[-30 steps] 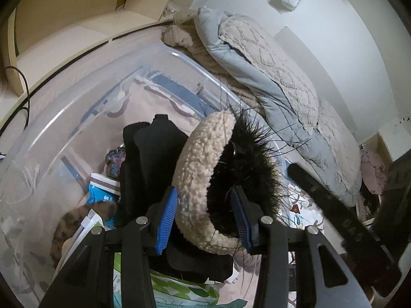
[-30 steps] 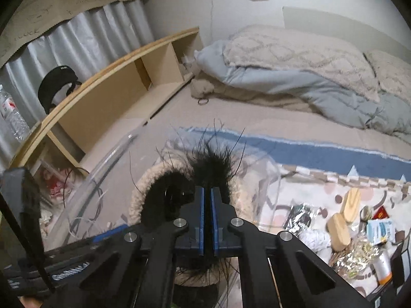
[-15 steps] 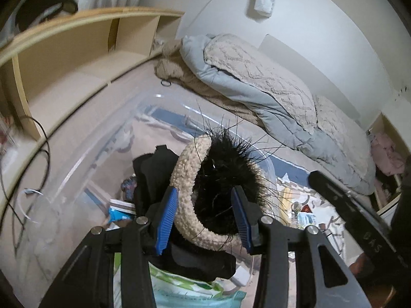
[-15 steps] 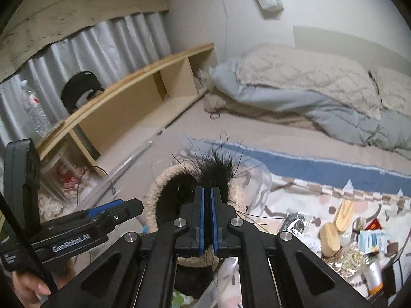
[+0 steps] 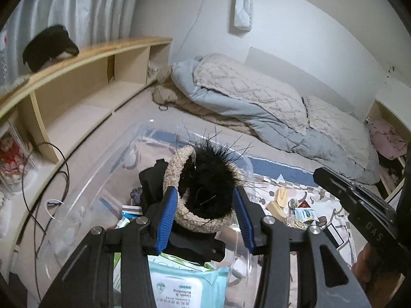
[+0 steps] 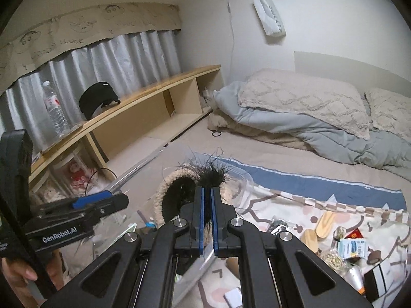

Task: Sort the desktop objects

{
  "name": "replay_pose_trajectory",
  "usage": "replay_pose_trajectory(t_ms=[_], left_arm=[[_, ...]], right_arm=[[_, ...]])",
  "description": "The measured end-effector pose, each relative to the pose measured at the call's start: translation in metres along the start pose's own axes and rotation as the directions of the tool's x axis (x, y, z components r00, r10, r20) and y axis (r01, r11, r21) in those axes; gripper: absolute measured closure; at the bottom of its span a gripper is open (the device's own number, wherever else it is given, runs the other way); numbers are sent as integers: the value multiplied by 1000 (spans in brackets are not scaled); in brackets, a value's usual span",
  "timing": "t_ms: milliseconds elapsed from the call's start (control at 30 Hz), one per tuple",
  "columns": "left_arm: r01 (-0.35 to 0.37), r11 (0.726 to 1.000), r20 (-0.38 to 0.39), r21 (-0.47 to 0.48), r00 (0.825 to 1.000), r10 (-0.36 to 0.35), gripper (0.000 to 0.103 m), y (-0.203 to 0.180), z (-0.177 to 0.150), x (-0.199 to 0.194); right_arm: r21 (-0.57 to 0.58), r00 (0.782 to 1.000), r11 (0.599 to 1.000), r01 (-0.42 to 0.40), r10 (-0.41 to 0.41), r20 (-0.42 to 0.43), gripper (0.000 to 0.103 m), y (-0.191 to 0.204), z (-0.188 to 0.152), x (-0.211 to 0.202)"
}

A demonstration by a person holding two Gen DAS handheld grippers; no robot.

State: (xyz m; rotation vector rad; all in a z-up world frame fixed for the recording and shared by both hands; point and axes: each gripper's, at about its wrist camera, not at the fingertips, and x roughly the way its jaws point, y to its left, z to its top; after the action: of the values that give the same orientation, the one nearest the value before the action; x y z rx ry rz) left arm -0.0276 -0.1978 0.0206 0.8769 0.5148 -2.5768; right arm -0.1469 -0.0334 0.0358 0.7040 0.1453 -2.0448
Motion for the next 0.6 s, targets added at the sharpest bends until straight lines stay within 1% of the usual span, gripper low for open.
replay_pose_trajectory(t_ms=[33, 133, 200, 233, 267, 300, 333, 400, 433, 467, 533, 600], left_arm=[[-1, 1000, 8, 5, 1000, 1, 58, -3, -1, -4], [1, 1000, 23, 10, 1000, -1, 50, -7, -5, -14], [-11, 1000, 40, 28, 999, 9, 48, -12, -9, -21], [-19, 999, 47, 40, 999, 17, 45, -15, -11, -23], [-28, 998, 54, 49, 998, 26, 38, -17, -14, -26], [-39, 998, 64, 58, 997, 35, 35, -20, -17, -29], [-44, 997, 70, 65, 997, 39, 33, -22, -19, -32], [-57, 995, 79, 83, 996, 50, 32, -27, -23, -37], [-60, 994, 82, 89, 995, 52, 29, -28, -26, -39], [-62, 994, 86, 93, 995, 54, 23, -29, -28, -40], [-64, 993, 98, 98, 994, 55, 18, -31, -33, -45], [-68, 992, 110, 109, 992, 56, 15, -34, -38, -48]], right_arm=[[-11, 1000, 1000, 6, -6, 9, 97, 0, -1, -7], [-24, 1000, 1000, 5, -4, 14, 97, -1, -4, -19], [-29, 1000, 1000, 3, -3, 12, 97, -1, -7, -27], [-30, 1000, 1000, 0, 0, 10, 97, -2, -9, -31], [-31, 1000, 1000, 0, 0, 8, 97, -3, -11, -34], [-32, 1000, 999, 3, -3, 8, 97, -4, -14, -38], [-34, 1000, 999, 6, -6, 8, 97, -5, -16, -40], [-38, 1000, 999, 12, -12, 2, 97, -7, -19, -45], [-33, 1000, 999, 16, -16, -10, 97, -9, -22, -46], [-28, 1000, 999, 17, -18, -14, 97, -10, -24, -47], [-25, 1000, 999, 22, -22, -19, 97, -14, -28, -51], [-31, 999, 999, 33, -34, -14, 97, -16, -32, -55]])
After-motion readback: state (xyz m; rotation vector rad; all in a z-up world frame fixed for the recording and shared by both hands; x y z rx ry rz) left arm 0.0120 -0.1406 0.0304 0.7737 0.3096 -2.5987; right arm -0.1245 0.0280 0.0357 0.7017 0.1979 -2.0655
